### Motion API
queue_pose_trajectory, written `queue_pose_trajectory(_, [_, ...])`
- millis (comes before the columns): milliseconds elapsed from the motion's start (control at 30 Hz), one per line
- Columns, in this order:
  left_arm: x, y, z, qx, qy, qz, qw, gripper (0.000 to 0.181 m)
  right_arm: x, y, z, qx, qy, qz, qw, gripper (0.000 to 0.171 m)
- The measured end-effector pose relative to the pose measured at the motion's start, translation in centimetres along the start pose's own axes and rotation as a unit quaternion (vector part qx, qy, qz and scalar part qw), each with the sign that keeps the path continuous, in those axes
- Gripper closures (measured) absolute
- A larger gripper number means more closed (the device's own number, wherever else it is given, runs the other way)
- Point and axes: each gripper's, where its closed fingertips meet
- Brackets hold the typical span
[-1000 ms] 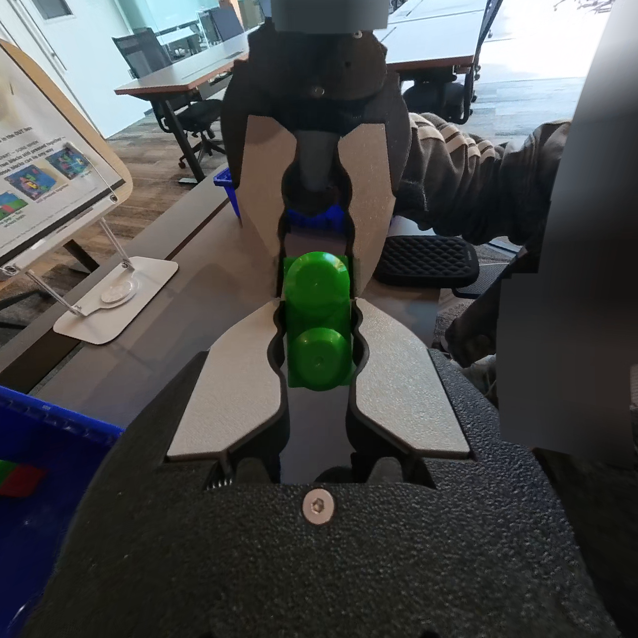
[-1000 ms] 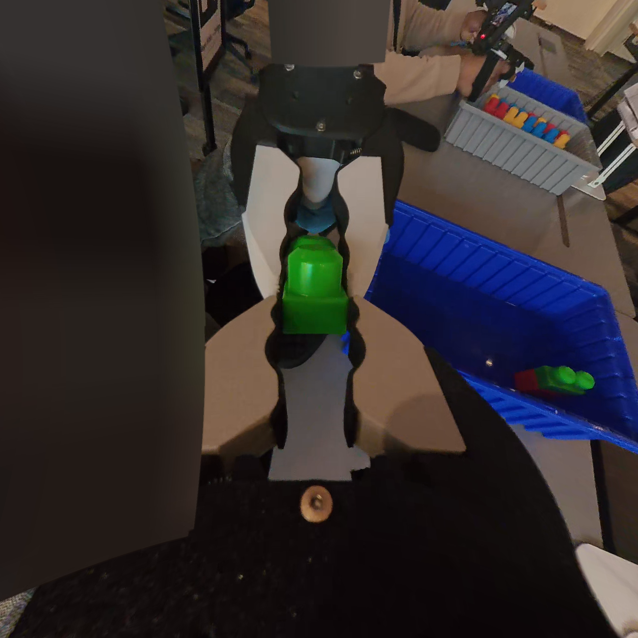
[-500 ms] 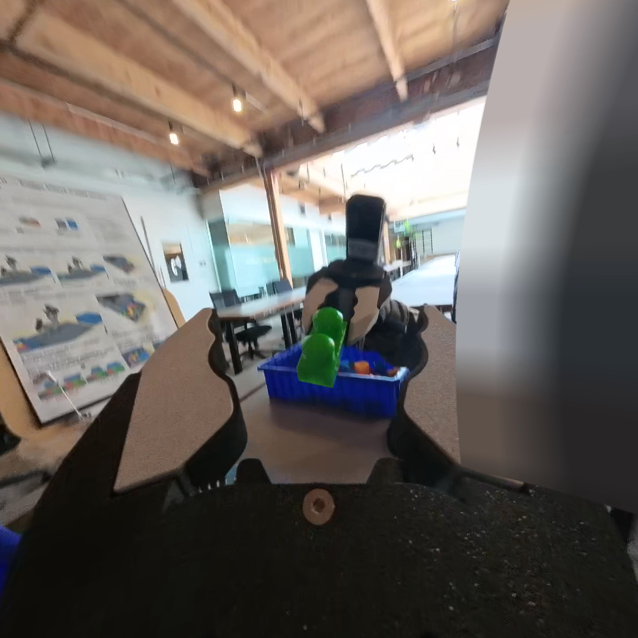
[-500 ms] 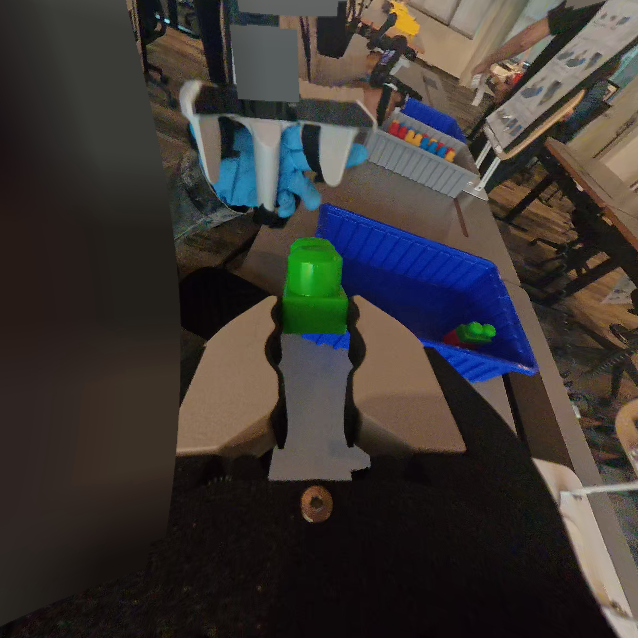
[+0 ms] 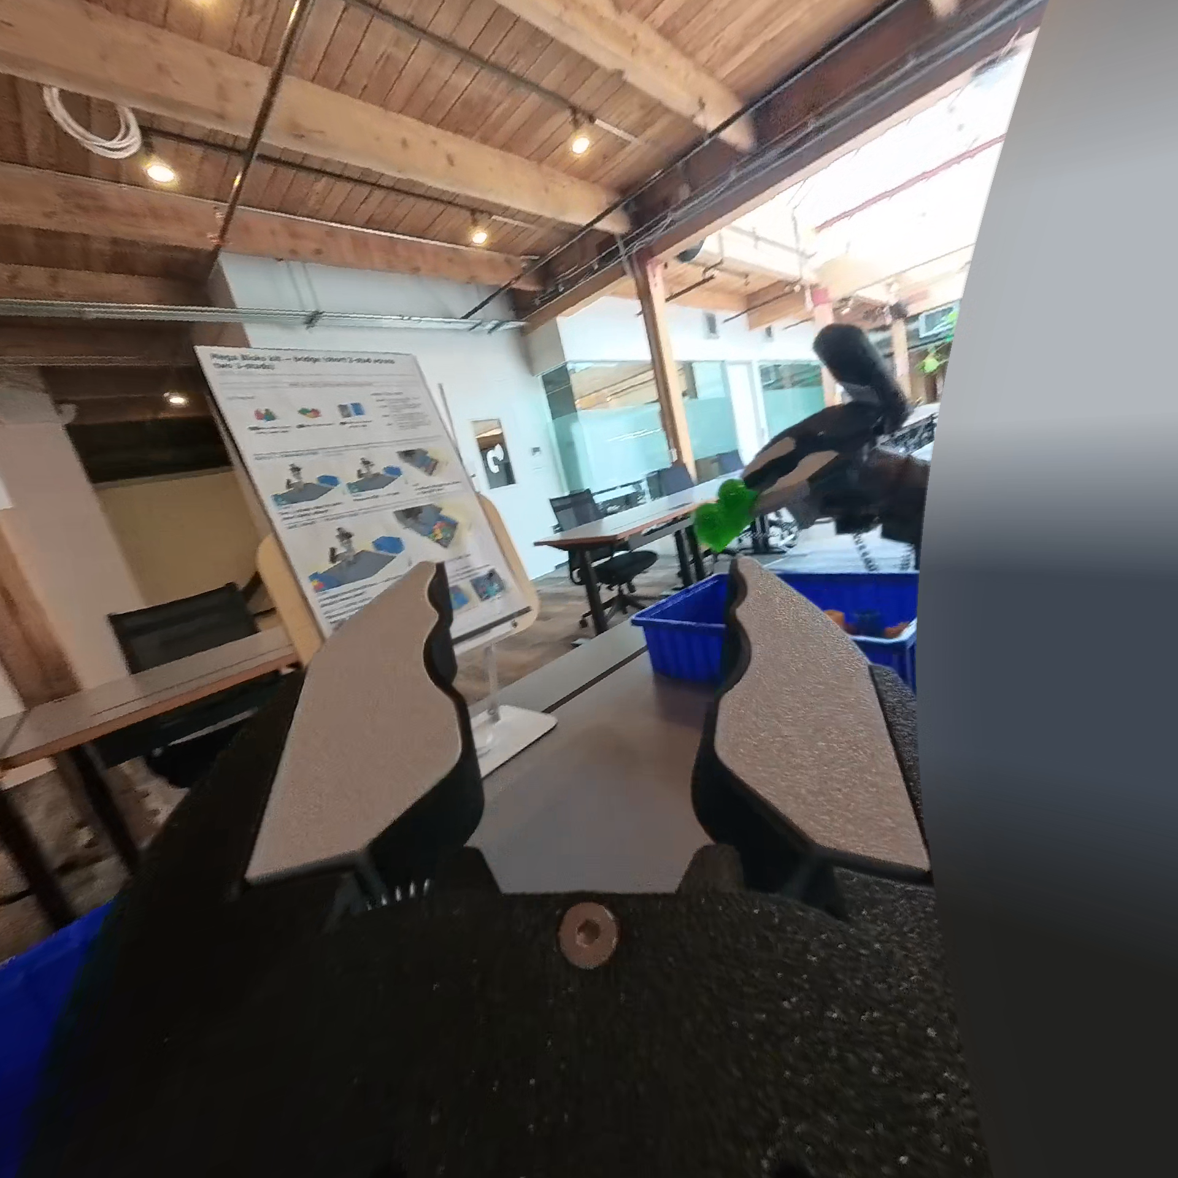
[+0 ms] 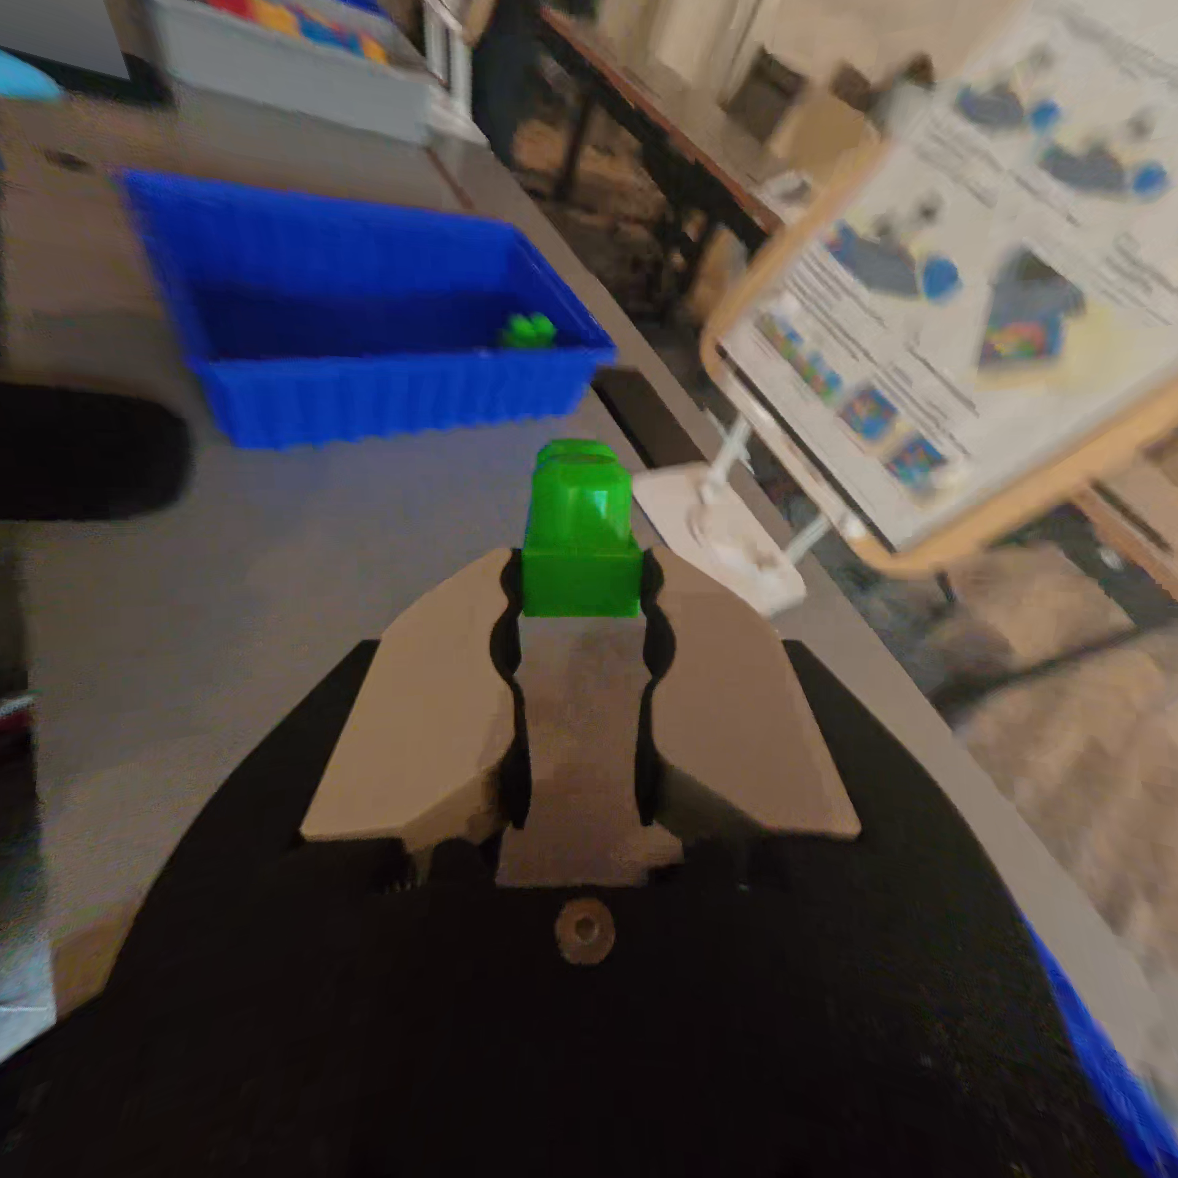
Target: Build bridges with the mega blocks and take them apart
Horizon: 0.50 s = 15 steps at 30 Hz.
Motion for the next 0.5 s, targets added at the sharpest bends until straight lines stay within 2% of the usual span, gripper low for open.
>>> queue_pose_trajectory(167, [1.4, -1.0, -1.3, -0.035, 0.028, -0.034, 0.998, 0.103, 10.9, -4.7, 5.4, 0.104, 0.074, -0.136, 0.983, 0.136])
queue_pose_trajectory(300, [2.7, -1.5, -2.1, -0.056, 0.048, -0.069, 0.995, 0.108, 18.6, -7.4, 6.3, 0.127, 0.15, -0.218, 0.956, 0.136])
queue_pose_trajectory(500, [3.9, -2.1, -2.8, -0.076, 0.078, -0.105, 0.988, 0.111, 25.6, -8.9, 5.0, 0.127, 0.213, -0.279, 0.928, 0.136])
Point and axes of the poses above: each gripper's, where its closed fingertips meet, y out along the fingers, x out of its underside, z = x × y across the jaws, and after that the axes turned 8 degrees about -y, right-handed
